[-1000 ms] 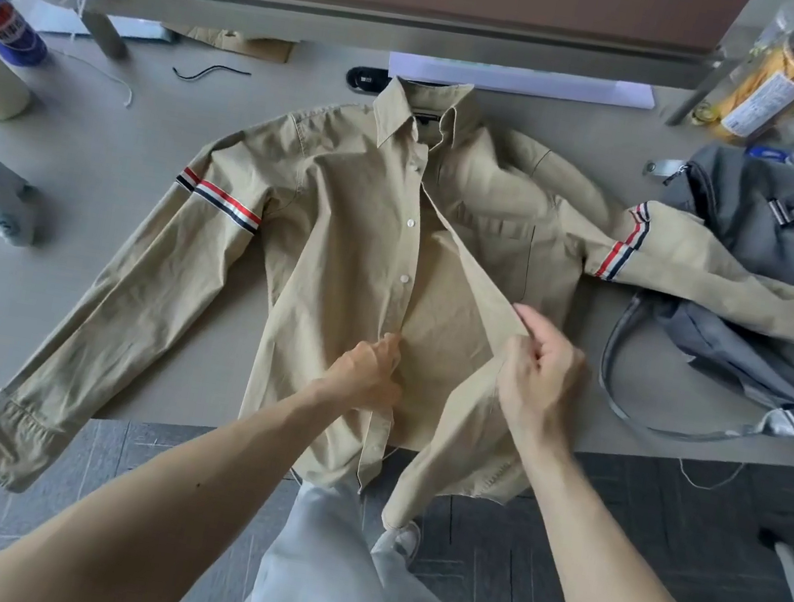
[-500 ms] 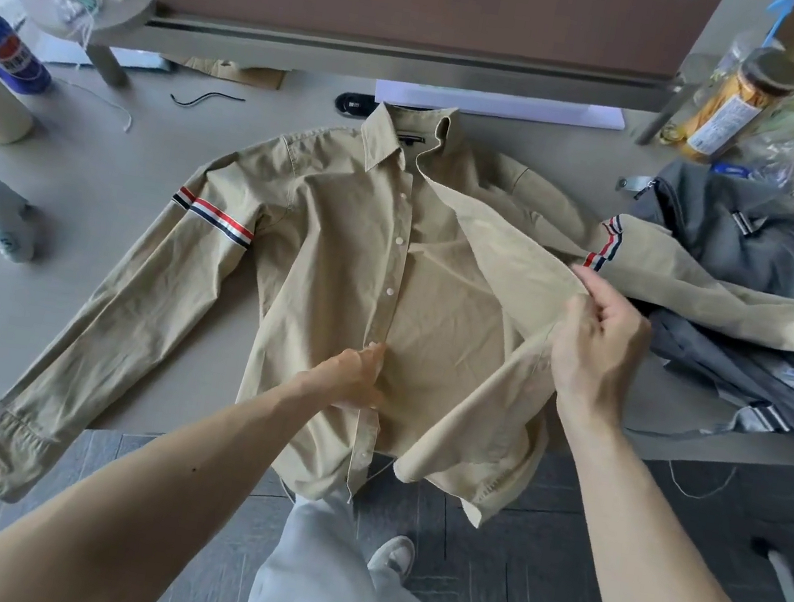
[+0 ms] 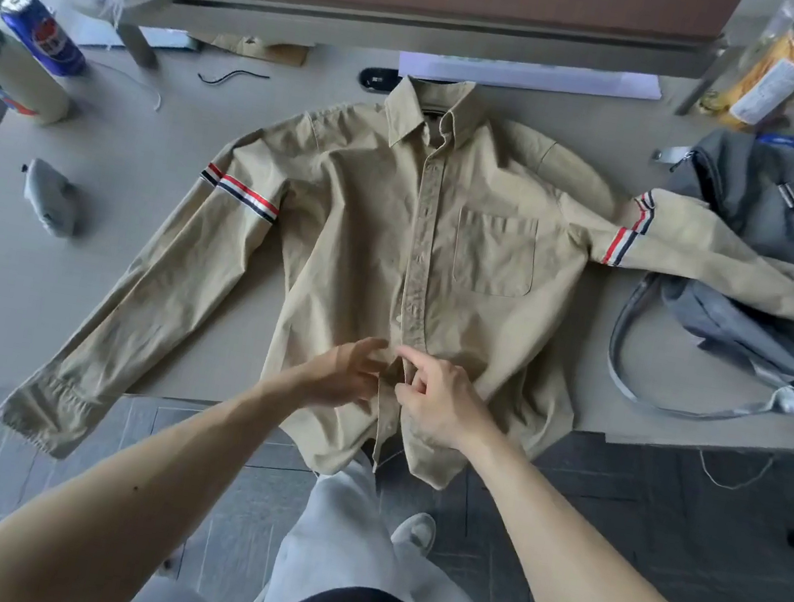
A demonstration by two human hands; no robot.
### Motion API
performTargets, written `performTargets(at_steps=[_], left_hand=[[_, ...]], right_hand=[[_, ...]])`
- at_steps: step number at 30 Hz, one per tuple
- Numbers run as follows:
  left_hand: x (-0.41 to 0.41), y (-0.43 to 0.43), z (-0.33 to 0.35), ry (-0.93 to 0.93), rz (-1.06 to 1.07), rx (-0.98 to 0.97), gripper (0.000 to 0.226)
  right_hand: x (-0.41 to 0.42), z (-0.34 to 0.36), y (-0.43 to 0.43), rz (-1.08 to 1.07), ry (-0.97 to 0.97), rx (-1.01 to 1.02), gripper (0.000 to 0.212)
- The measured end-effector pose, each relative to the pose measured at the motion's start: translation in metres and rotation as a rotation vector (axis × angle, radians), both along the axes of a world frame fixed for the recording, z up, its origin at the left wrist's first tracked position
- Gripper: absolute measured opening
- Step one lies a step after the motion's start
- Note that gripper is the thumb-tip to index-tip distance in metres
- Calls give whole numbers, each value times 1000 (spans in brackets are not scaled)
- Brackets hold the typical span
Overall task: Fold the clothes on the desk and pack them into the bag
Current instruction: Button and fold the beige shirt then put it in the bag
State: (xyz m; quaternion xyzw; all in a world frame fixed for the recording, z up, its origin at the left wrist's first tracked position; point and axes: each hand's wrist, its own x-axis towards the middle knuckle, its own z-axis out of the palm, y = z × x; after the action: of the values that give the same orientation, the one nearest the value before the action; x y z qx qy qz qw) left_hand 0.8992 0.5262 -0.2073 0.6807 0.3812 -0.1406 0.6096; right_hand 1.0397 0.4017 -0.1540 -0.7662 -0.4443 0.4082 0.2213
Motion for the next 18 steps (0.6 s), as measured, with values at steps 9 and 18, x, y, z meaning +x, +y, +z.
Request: performTargets(at_steps=[9, 18], left_hand=[[-112, -29, -26, 272, 727, 524, 48], [-113, -37, -38, 373, 440, 606, 31]], right_hand=[[-23, -47, -6, 270, -424, -97, 59], [-27, -64, -3, 463, -451, -249, 63]])
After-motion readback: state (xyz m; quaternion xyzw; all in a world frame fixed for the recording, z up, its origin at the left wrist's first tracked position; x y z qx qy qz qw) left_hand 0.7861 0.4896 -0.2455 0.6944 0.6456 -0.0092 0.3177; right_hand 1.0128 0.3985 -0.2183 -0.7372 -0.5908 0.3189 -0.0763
